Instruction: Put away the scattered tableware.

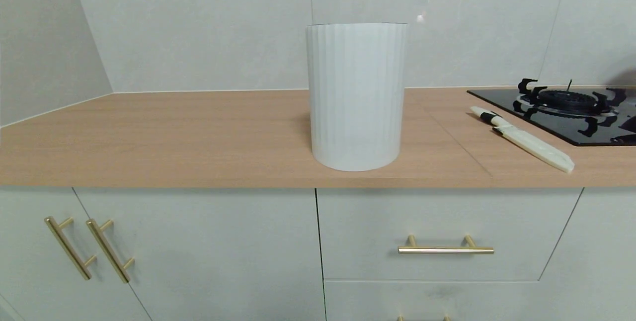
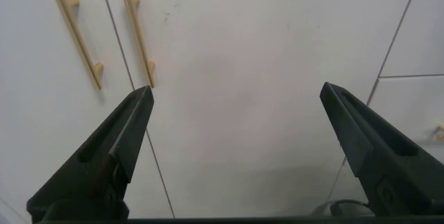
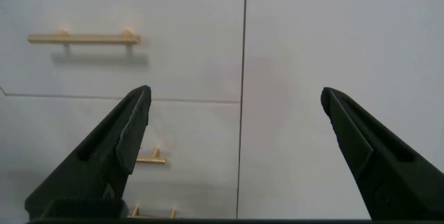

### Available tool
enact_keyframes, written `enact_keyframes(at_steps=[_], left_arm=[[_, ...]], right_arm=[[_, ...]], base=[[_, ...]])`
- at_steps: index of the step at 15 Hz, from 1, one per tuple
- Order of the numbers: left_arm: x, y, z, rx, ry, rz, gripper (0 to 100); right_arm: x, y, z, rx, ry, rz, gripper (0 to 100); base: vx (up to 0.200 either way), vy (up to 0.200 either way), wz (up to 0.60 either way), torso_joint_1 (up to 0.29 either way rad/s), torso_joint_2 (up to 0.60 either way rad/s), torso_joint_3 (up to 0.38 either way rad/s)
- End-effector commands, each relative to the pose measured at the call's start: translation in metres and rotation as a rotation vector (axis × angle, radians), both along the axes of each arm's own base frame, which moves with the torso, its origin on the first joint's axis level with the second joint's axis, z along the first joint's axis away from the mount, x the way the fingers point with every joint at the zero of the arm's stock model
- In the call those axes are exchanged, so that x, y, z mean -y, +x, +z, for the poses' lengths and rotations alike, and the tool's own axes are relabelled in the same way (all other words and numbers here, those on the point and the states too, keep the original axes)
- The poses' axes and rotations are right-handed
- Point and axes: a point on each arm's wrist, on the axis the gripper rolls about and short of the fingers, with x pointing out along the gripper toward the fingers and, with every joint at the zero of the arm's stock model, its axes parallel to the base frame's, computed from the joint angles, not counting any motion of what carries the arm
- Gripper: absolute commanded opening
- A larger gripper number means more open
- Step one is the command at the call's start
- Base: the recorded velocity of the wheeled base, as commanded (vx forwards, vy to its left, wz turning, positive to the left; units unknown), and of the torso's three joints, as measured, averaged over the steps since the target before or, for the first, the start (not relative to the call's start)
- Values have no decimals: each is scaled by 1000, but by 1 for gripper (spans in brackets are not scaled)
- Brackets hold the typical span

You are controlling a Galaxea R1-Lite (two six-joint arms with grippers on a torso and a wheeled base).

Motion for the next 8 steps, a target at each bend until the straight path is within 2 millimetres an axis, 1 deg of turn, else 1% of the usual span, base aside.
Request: enact_keyframes(at_steps=[1, 2, 5, 8], left_arm=[[0, 0, 0, 0, 0, 0, 100], [0, 0, 0, 0, 0, 0, 100], [0, 0, 0, 0, 0, 0, 100], [0, 0, 0, 0, 0, 0, 100]], right_arm=[[0, 0, 0, -1, -1, 1, 100], [0, 0, 0, -1, -1, 1, 100], [0, 0, 0, -1, -1, 1, 100], [0, 0, 0, -1, -1, 1, 100]], base=[[0, 0, 0, 27, -129, -276], [0, 0, 0, 149, -315, -290], [0, 0, 0, 177, -556, -294], [0, 0, 0, 178, -474, -292]])
